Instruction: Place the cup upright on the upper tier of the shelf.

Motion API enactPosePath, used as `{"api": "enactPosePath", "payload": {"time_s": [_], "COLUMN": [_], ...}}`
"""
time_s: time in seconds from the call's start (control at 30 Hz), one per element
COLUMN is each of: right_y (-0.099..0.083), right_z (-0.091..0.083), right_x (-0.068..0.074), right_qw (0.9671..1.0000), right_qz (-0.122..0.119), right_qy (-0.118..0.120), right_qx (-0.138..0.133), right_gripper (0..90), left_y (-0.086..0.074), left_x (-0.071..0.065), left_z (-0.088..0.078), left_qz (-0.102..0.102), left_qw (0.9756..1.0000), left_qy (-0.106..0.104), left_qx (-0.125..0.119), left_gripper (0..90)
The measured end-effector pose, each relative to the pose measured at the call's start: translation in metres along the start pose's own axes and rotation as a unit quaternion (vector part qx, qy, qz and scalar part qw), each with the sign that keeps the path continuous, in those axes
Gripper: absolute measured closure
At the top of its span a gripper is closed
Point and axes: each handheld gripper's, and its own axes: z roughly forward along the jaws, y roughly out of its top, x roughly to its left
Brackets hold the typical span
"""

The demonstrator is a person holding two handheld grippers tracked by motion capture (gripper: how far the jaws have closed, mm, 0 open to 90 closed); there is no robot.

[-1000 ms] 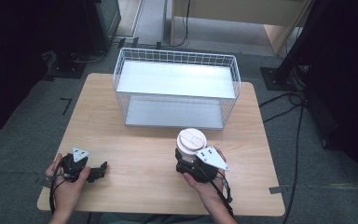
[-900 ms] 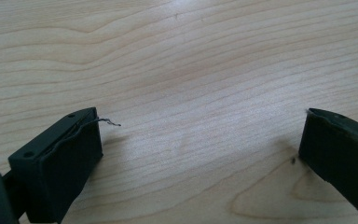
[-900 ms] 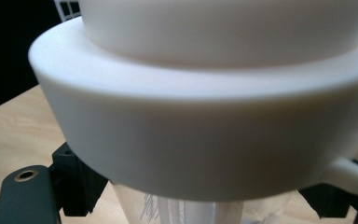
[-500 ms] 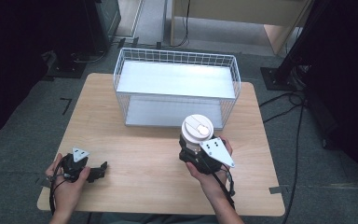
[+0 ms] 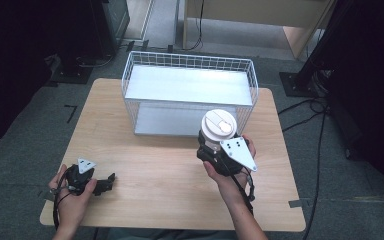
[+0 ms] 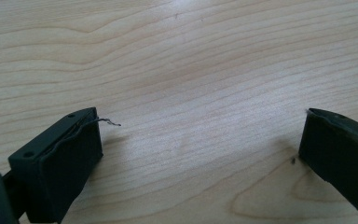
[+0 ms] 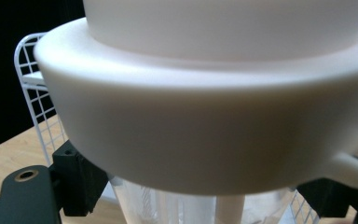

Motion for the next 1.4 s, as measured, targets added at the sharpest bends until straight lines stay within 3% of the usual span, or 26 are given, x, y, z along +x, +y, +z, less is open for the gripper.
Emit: {"api": "enactPosePath", "payload": {"time_s": [0.47, 1.1, 1.4], "right_y": [0.017, 0.047, 0.058], "right_z": [0.008, 0.023, 0.033], "right_x": [-0.001, 0.000, 0.006], "right_qw": [0.9998, 0.9994, 0.9984], "right_qz": [-0.017, -0.005, -0.018], "right_qy": [0.002, 0.003, 0.008], "right_qx": [-0.013, -0.034, -0.053], "right_gripper": [15.9, 15.8, 15.8], "left_y": [0.000, 0.000, 0.000], "left_x": [0.000, 0.000, 0.000], "left_z": [0.000, 0.000, 0.000], "left_qz": [0.000, 0.000, 0.000], "left_qw": [1.0000, 1.0000, 1.0000], "left_qy": [0.000, 0.000, 0.000], "left_qx": [0.000, 0.000, 0.000], "left_gripper": [0.0, 0.0, 0.0]}}
